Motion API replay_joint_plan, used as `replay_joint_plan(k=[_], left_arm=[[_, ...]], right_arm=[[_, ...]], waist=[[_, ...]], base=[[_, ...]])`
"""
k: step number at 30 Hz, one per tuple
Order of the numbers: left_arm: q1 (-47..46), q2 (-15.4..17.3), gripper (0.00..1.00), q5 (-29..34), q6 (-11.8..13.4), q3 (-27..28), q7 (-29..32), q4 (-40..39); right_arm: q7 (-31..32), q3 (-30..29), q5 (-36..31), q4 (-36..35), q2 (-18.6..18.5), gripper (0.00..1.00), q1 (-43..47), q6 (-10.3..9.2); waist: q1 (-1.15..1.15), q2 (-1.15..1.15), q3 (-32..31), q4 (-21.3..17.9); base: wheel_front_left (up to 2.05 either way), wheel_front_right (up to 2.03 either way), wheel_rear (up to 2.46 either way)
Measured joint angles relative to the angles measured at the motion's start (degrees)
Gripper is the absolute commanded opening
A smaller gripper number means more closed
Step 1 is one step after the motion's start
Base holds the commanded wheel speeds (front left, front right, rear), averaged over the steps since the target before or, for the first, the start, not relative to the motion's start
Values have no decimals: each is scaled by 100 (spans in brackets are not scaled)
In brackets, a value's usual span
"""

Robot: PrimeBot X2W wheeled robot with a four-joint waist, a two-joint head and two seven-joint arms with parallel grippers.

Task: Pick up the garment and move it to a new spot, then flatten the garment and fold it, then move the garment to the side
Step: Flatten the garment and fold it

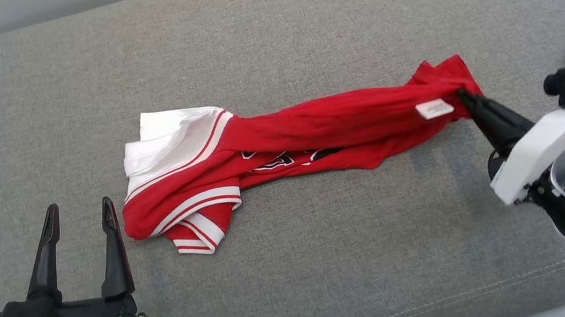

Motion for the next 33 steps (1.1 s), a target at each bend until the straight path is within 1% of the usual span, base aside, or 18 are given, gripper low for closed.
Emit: replay_joint_plan(k=[1,2,3,5,9,11,15,16,17,21,25,27,33], left_arm=[[-25,-5,100,1,-18,-7,1,3],[-57,-15,100,8,-32,-21,0,8],[-57,-15,100,8,-32,-21,0,8],[-143,-40,100,42,-74,-48,0,24],[-309,-145,100,77,-143,-131,0,59],[-386,-181,100,100,-188,-176,0,97],[-445,-256,100,141,-235,-188,0,165],[-446,-277,100,145,-243,-180,1,186],[-448,-302,100,151,-263,-179,0,194],[-452,-341,100,187,-291,-141,0,230],[-459,-359,100,216,-339,-94,0,260],[-461,-360,100,241,-359,-67,0,264],[-443,-353,100,303,-386,5,0,275]], right_arm=[[41,-88,152,91,10,0,-125,-1],[88,-129,186,233,-9,0,-258,0],[88,-129,186,233,-9,0,-258,0],[108,-213,245,570,-37,0,-512,-2],[94,-118,279,1362,-156,0,-1069,-1],[-36,-11,167,1785,-259,0,-1311,-1],[-364,126,135,2533,-309,0,-1697,-1],[-494,132,147,2680,-299,34,-1767,-1],[-609,132,188,2838,-281,100,-1836,-1],[-1058,180,282,3365,-222,100,-2012,0],[-1469,199,510,3617,-198,100,-2039,-1],[-1621,219,692,3610,-199,100,-2020,-1],[-2100,275,1127,3117,-287,100,-1393,-1]], waist=[[0,0,26,6],[0,0,53,17],[0,0,53,17],[0,0,99,62],[0,0,203,197],[0,0,258,281],[0,0,354,448],[1,0,376,481],[0,0,397,510],[1,0,452,559],[0,0,420,510],[0,0,395,468],[0,0,284,285]], base=[[0,0,0],[0,0,0],[0,0,0],[0,0,0],[0,0,0],[0,0,0],[0,0,0],[0,0,0],[0,0,0],[0,0,0],[0,0,0],[0,0,0],[0,0,0]])
